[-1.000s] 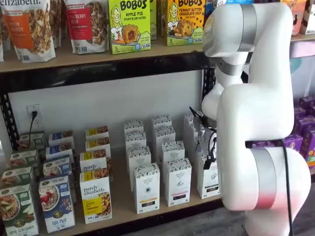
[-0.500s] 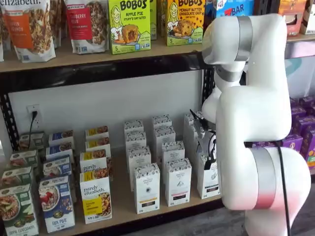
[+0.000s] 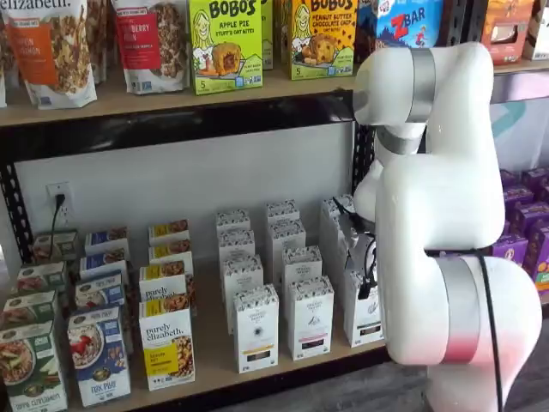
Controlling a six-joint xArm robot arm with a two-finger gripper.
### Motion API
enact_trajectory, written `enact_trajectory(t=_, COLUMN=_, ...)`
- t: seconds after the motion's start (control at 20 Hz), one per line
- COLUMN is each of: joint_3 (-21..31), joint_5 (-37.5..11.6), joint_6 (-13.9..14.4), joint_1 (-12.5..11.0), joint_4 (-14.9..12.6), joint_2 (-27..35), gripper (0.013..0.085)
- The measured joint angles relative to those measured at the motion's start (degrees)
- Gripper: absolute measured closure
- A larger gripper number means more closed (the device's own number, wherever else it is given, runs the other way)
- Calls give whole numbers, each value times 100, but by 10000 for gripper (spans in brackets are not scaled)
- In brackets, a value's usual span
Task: Pick up the white box with a green strip in the middle, on the bottom shelf, the sixth box from the left
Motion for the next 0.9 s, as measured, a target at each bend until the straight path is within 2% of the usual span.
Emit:
enact_trajectory(t=0.15, joint_3=-247, joint_5=39, joint_6=-180, joint_1=-15, joint_4=196, joint_2=187, gripper=130)
enact_trajectory(t=0.3, joint_3=-449, joint_5=70, joint_6=-27, joint_1=-47, joint_4=1, joint_2=325, gripper=130)
enact_trajectory(t=0.5, joint_3=-751, joint_5=103, joint_6=605, joint_1=-117, joint_4=-775, joint_2=564, gripper=130)
enact_trajectory(t=0.75, joint_3=-1182, joint_5=418, joint_6=1733, joint_1=-170, joint_4=-2088, joint_2=867, gripper=130)
enact_trajectory(t=0.9, joint_3=-1303, joint_5=525, joint_6=1903, joint_1=-152, joint_4=-2261, joint_2=950, gripper=130)
